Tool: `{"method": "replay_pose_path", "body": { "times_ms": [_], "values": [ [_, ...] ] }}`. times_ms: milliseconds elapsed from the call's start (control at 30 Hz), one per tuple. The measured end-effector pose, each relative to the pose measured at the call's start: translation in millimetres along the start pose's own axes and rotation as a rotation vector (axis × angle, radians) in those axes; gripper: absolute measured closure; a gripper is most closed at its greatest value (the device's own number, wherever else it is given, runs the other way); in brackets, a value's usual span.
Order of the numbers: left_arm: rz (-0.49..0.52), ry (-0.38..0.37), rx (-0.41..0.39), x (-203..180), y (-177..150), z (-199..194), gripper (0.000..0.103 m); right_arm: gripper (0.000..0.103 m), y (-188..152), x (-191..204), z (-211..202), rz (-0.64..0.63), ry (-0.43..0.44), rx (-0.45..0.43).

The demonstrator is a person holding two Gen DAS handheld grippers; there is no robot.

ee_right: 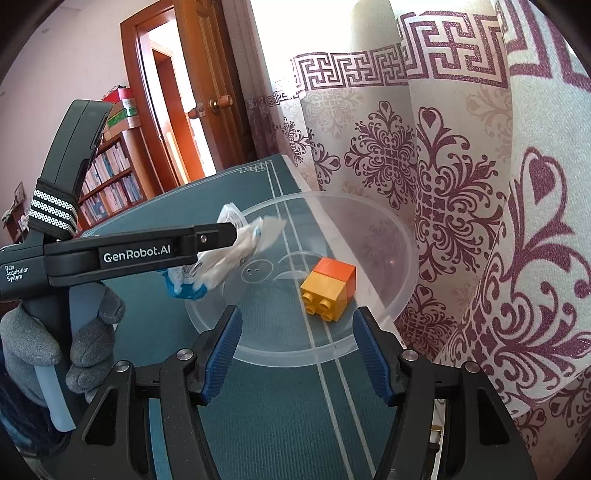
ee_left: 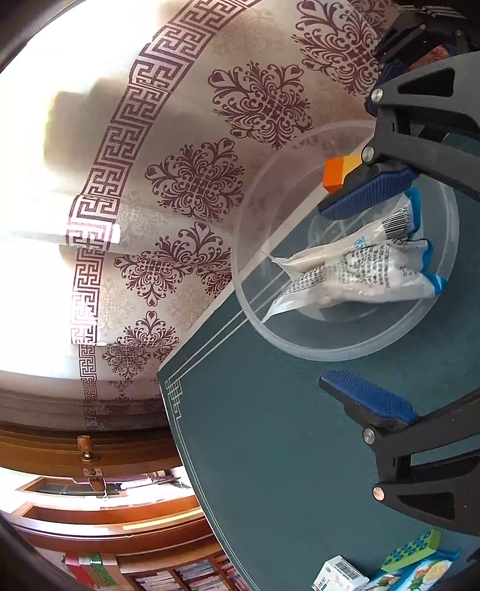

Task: Organize objects
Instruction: 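Lower the white packet into the bowl and open the left gripper while the right withdraws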

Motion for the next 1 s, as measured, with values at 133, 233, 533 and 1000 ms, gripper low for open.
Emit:
{"method": "replay_pose_path", "body": {
  "times_ms": [133,233,533,1000],
  "values": [
    [-0.010,0.040,0.014,13,-7,2,0.015,0.039,-1,-2,0,0.006,-0.003,0.002],
    [-0.023,0.053,0.035,18,-14,4,0.015,0.039,-1,0,0,0.000,-0.004,0.002],
    [-0.015,0.106,0.013,24,-25,-15,0.005,0.039,-1,7,-4,-0.013,0.007,0.000],
    [-0.079,0.149,-0.016,55,-45,-50,0.001,0.039,-10,31,-6,-0.067,0.033,0.022]
  ]
}}
Point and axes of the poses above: each gripper's, at about its wrist camera, not at the fingertips, and z roughly the way its jaws point, x to its left, y to its top, the point moved 9 cm from there along z, roughly the way its jaws point, and after that the axes turned 4 degrees about x, right-handed, at the moved point
